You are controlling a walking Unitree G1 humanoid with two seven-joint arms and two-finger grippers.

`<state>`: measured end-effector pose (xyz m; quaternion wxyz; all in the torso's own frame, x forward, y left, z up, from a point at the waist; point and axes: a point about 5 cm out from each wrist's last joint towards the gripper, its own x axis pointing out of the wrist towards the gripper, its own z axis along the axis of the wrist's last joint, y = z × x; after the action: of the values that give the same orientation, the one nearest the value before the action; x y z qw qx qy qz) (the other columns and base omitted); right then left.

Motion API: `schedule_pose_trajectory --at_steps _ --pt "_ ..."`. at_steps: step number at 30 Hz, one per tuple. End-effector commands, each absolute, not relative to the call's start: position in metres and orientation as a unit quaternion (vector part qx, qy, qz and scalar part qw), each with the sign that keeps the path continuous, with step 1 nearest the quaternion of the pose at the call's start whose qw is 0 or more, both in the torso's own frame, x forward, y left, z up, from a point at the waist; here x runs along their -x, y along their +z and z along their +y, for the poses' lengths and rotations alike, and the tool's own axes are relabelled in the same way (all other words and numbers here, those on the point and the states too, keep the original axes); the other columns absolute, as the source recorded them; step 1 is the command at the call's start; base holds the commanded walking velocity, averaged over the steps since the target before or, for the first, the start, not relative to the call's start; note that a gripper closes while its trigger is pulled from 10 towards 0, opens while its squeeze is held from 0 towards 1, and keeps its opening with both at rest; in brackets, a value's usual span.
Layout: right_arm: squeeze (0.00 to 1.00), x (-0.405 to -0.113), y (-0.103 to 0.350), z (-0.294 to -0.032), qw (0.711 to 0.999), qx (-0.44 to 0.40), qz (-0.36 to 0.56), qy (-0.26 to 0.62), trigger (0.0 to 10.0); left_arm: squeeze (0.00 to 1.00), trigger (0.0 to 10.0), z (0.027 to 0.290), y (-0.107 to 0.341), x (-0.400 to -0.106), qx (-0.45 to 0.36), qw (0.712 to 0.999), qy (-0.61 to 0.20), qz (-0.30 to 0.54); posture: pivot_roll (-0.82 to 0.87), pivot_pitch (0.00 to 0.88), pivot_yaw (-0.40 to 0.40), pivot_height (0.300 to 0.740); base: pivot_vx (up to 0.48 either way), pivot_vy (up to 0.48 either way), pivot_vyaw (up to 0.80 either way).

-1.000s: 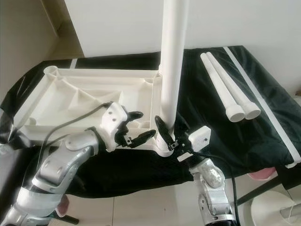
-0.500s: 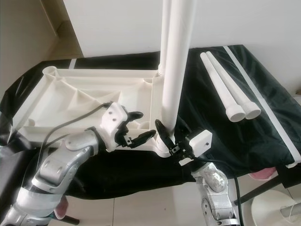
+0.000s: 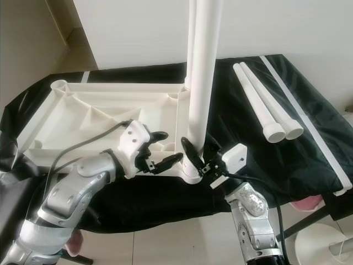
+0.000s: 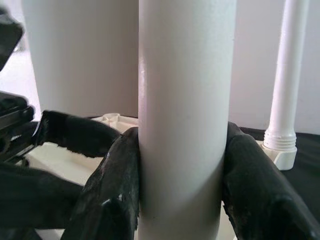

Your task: Building children table

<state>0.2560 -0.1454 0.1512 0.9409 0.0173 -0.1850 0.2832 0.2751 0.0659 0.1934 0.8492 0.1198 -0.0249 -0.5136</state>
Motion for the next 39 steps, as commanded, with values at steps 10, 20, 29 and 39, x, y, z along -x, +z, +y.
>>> schedule_pose_trajectory --at_steps 10,20,29,39 --pt "0.00 -0.253 0.095 -0.172 0.976 -0.001 -0.035 0.217 10.0 0.00 10.0 0.064 0.195 -0.271 -0.122 0.841 -0.526 -0.025 -0.04 0.113 0.051 0.740 0.000 0.000 0.00" --pt "0.00 -0.282 0.122 -0.200 0.979 0.054 -0.107 0.166 10.0 0.00 10.0 0.064 0.196 -0.271 -0.122 0.842 -0.526 -0.027 -0.04 0.110 0.048 0.740 0.000 0.000 0.00" --pt "0.00 -0.288 0.126 -0.202 0.972 0.099 -0.126 0.172 10.0 0.00 10.0 0.064 0.198 -0.271 -0.122 0.843 -0.523 -0.029 -0.04 0.104 0.047 0.740 0.000 0.000 0.00" --pt "0.00 -0.269 0.107 -0.170 0.948 0.141 -0.123 0.257 10.0 0.00 10.0 0.064 0.199 -0.271 -0.123 0.845 -0.520 -0.032 -0.04 0.100 0.049 0.740 0.000 0.000 0.00"
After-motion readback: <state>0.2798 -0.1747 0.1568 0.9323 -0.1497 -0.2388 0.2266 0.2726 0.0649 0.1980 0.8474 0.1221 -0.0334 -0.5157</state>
